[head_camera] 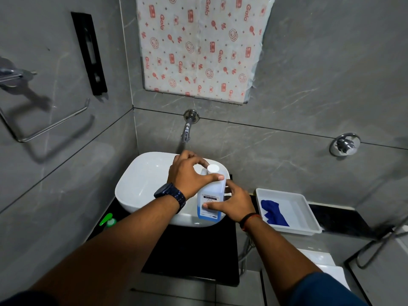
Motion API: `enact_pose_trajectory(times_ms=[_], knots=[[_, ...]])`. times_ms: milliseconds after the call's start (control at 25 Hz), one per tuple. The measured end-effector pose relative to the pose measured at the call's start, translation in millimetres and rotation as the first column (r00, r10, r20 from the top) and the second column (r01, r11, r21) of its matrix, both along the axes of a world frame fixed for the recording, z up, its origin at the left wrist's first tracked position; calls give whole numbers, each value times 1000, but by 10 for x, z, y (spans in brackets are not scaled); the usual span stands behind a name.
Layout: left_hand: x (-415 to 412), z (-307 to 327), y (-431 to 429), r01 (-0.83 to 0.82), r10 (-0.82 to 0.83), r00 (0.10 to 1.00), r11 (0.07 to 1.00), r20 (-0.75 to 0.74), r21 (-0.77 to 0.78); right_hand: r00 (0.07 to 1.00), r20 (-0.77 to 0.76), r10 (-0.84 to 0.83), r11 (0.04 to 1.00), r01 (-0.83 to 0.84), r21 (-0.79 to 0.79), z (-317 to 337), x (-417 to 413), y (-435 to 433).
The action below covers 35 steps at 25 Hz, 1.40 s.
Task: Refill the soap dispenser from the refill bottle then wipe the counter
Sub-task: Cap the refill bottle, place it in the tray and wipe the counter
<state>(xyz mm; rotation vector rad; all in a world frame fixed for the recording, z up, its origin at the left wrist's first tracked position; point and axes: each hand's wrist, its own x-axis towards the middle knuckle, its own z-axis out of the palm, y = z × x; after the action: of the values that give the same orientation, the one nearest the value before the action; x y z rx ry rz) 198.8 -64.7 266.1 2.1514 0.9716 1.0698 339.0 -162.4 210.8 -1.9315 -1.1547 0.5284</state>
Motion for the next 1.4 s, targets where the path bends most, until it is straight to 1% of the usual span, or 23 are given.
enact_pose_trajectory(times_ms=[80, 240, 360, 440, 520, 600, 640, 760, 920, 1040, 1160, 1320, 1400], knots=[[44, 0, -12, -2, 2, 1000, 999, 8, 33, 1000, -8, 5, 1000, -5, 0, 5, 32, -8], [110, 14, -9, 104, -102, 995, 986, -22, 133, 995, -66, 75, 997, -75, 4, 18, 138, -43], [169, 43, -12, 181, -169, 982, 972, -87, 148, 982, -124, 140, 990, -140, 4, 7, 254, -87], [228, 13, -24, 197, -183, 978, 968, -105, 153, 975, -141, 173, 985, -175, 1, -16, 330, -98], [292, -58, 11, 190, -183, 980, 976, -74, 110, 973, -157, 172, 985, -173, 6, -54, 406, -79], [381, -127, 78, 235, -235, 972, 972, -26, -4, 973, -169, 159, 987, -158, 20, -87, 505, -22], [449, -158, 121, 260, -261, 965, 964, -33, -48, 973, -176, 150, 989, -148, 25, -98, 564, 13], [756, -316, 365, 292, -302, 940, 953, -159, -82, 976, -207, 62, 998, -59, 22, -162, 865, 128], [1265, -587, 665, 419, -394, 833, 908, -388, -23, 969, -219, -115, 993, 118, 0, -294, 1484, 102], [1766, -902, 739, 471, -445, 798, 881, -407, -39, 941, -230, -247, 968, 248, -25, -519, 2046, -99], [2400, -1369, 670, 498, -488, 775, 863, -402, -89, 919, -217, -330, 944, 322, -75, -842, 2673, -301], [3334, -2122, 627, 519, -508, 738, 848, -443, -108, 906, -231, -355, 934, 333, -127, -1377, 3626, -319], [3809, -2565, 648, 475, -486, 740, 867, -465, -150, 904, -253, -345, 937, 318, -141, -1686, 4180, -226]])
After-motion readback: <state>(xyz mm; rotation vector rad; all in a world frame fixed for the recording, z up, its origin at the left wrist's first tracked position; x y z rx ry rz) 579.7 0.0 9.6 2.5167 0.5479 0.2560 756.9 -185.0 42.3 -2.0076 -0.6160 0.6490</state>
